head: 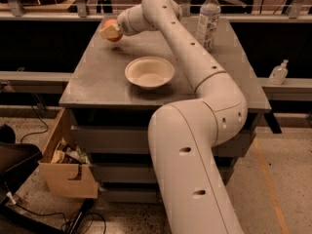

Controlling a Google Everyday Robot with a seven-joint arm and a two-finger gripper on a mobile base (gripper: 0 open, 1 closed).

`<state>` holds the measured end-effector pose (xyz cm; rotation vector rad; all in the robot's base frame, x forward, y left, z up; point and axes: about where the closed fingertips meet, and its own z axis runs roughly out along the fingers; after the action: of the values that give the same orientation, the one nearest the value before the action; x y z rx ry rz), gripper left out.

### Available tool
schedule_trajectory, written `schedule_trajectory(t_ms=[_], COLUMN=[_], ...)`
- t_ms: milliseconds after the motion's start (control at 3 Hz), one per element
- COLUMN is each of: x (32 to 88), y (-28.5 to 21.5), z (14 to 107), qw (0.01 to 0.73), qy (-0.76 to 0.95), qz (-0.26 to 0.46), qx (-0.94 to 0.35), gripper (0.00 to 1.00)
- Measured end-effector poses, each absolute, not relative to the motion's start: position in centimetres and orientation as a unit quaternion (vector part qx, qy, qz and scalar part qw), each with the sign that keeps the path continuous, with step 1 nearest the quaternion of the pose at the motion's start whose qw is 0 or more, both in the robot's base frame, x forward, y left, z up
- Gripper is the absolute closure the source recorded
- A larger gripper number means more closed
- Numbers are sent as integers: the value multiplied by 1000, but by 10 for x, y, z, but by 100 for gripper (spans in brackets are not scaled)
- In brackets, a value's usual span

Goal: Pick orange

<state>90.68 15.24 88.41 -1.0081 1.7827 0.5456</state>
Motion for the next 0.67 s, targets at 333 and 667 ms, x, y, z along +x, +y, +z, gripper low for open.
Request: schedule_trajectory(t_ms=[333, 667], x=[897, 879], y=[131, 101], z=[932, 978], qw=[516, 542], qy=[713, 690], qz=[232, 243], qx=[-413, -415], gripper=[100, 100])
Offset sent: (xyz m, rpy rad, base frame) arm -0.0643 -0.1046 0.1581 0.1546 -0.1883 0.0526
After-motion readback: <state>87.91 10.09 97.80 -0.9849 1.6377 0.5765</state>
